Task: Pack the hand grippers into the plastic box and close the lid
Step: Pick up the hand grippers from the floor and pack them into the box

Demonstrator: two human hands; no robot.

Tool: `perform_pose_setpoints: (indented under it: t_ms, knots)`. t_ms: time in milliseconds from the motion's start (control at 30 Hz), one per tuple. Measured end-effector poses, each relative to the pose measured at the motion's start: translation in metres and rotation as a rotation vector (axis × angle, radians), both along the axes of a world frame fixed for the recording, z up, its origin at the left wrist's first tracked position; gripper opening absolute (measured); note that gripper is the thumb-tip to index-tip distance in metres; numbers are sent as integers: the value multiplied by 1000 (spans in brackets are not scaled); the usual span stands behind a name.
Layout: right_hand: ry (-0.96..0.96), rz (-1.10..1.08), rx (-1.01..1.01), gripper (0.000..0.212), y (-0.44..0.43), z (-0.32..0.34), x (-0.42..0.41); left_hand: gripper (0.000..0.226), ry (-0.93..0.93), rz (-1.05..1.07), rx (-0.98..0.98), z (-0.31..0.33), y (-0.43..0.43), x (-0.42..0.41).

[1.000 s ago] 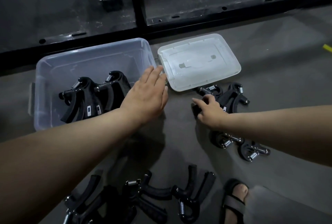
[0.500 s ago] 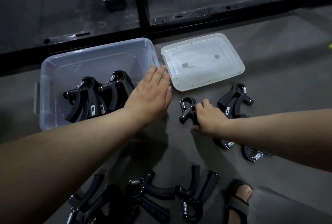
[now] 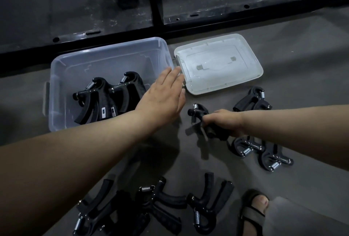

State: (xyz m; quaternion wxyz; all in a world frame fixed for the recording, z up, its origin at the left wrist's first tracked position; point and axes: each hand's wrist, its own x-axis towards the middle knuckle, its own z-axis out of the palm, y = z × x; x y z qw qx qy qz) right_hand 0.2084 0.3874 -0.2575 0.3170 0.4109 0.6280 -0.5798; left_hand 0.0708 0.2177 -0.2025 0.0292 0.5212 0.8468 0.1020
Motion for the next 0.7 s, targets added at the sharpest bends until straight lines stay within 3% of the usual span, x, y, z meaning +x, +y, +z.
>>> perform_pose_setpoints:
  t_ms: [67, 167, 267, 400, 567, 700]
  knots:
    - [36, -119, -190, 17, 4, 12, 4, 68, -23, -7, -4, -1, -2, -1]
    - [106, -257, -369, 16, 14, 30, 0, 63, 31, -39, -12, -4, -6, -3]
    - [265, -359, -391, 20, 20, 48, -15, 59, 65, -84, 13, -4, -15, -4]
    - [470, -333, -259, 16, 6, 88, -42, 58, 11, -105, 13, -1, -40, -5]
    - [583, -117, -96, 29, -38, 115, -72, 44, -386, 50, 104, 9, -61, -14]
    - [596, -21, 142, 35, -61, 112, -89, 38, -978, 456, 322, 33, -52, -28]
